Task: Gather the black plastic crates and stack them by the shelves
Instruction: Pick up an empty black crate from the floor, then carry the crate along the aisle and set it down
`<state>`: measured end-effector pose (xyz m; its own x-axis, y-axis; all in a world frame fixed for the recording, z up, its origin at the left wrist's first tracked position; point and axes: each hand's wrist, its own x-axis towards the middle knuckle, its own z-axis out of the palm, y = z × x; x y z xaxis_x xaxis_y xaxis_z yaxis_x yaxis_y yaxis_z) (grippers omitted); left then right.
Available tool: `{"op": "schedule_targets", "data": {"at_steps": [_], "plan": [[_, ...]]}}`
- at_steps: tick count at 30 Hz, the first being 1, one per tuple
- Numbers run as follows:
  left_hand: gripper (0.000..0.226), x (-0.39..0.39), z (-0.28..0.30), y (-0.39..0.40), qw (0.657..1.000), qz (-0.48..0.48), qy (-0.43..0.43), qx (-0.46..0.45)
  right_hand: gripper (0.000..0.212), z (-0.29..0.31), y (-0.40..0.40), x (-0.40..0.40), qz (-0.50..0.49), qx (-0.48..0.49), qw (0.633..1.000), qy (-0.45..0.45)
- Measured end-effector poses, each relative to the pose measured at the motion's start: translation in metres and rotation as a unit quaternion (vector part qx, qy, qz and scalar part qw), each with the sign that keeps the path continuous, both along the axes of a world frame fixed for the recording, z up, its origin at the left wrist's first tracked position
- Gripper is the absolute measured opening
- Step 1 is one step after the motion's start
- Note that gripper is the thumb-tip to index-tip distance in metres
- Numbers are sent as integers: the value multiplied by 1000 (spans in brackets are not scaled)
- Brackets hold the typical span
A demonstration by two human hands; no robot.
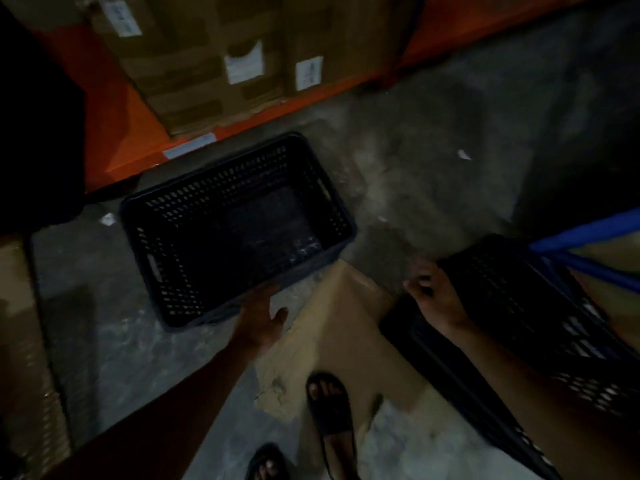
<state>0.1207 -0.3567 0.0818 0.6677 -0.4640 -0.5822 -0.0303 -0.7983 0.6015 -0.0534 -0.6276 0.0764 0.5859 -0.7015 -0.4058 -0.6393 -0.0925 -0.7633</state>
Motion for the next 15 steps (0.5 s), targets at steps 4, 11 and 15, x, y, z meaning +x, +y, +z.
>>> {"op": "schedule_targets", "data": {"at_steps": [4,11,15], "plan": [[56,-43,5,-51,997,-64,52,3,52,13,-17,-96,-100,19,995,16],[72,-122,-2,-155,975,-196,106,17,60,-13,-49,-255,-233,50,960,149],[73,-156,-28,-211,961,-257,100,30,68,-47,-60,-343,-276,28,917,286]]}}
